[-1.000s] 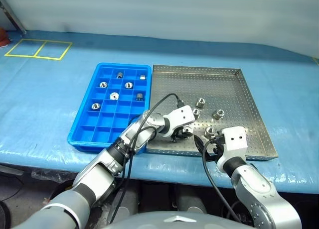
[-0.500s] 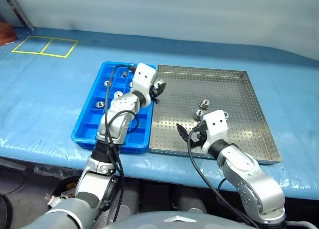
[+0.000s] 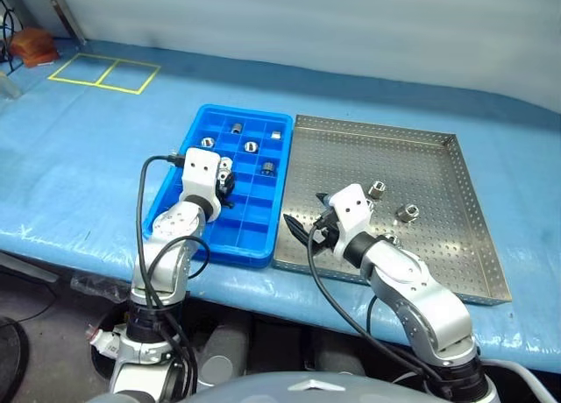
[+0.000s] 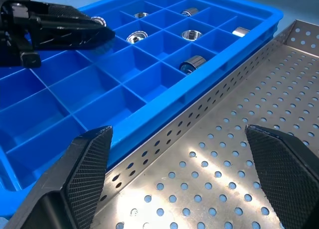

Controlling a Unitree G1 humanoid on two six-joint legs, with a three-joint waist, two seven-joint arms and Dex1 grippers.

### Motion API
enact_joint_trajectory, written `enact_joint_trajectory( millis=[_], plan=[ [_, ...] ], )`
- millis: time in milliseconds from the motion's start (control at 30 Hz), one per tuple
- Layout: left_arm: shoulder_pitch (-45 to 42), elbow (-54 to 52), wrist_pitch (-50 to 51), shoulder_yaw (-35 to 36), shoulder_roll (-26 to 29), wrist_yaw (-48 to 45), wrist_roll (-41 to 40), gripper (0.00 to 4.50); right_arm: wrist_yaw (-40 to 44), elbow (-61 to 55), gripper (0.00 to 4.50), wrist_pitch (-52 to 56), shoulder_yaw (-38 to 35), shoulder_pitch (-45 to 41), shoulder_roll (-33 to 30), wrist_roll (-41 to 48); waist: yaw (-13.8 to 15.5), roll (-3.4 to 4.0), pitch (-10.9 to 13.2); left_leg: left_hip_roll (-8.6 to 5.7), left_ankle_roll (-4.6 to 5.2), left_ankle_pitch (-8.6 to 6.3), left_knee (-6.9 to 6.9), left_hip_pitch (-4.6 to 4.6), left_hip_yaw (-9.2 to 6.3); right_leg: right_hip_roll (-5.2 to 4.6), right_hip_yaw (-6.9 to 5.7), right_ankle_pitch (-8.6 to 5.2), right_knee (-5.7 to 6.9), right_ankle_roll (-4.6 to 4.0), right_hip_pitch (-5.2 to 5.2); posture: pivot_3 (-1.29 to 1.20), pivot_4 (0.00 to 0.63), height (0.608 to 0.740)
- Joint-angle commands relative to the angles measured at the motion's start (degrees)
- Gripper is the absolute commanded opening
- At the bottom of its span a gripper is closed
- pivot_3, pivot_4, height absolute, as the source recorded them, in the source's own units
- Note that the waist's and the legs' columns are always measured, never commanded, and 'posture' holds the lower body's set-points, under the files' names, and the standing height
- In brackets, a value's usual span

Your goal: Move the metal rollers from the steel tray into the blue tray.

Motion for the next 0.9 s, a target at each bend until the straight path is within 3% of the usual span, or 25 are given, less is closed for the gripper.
enact_joint_trajectory(
  millis=[33,200,467,667,900],
  plan=[
    [1.10,-4.46,2.25,0.71,0.00,1.73,0.35,1.70,0.12,-1.66,4.50,-0.99,-0.26,0.32,-0.01,0.04,0.04,0.00,0.00,0.00,-0.02,-0.01,0.00,0.00,-0.01,0.00,0.00,0.00,0.00,0.00,-0.01,0.21,0.150,0.740],
    [2.95,-6.48,5.75,1.22,-0.60,2.94,-0.36,1.70,-0.04,-2.01,4.50,-0.77,-0.46,1.16,-0.11,0.04,0.05,0.00,0.00,0.00,-0.03,-0.02,-0.02,0.00,-0.01,-0.04,0.00,-0.01,-0.01,-0.01,0.00,0.21,0.150,0.740],
    [2.89,-7.56,8.73,0.98,-0.72,3.23,-1.28,4.30,-0.80,-2.65,4.50,-0.61,-0.65,2.40,0.26,0.00,0.04,0.00,0.00,0.01,-0.06,-0.01,-0.02,0.00,-0.02,-0.06,-0.01,-0.01,-0.03,-0.02,-0.02,0.20,0.150,0.740],
    [-1.19,-5.97,0.61,0.62,0.30,0.54,-2.40,4.41,-1.87,-3.90,4.50,-0.64,-2.04,4.10,0.75,0.36,-0.03,0.00,0.00,0.04,-0.08,0.00,-0.06,-0.01,-0.02,-0.13,-0.01,-0.02,-0.01,-0.04,-0.06,0.19,0.150,0.740],
    [-7.37,1.22,-9.02,-4.02,4.27,-12.34,-7.03,4.41,-4.14,-6.67,4.50,-0.52,-6.62,8.13,1.67,0.73,-0.10,0.01,-0.01,-0.05,-0.07,0.00,-0.11,-0.02,0.02,-0.27,-0.03,-0.02,-0.08,-0.04,-0.06,0.15,0.150,0.740]
  ],
)
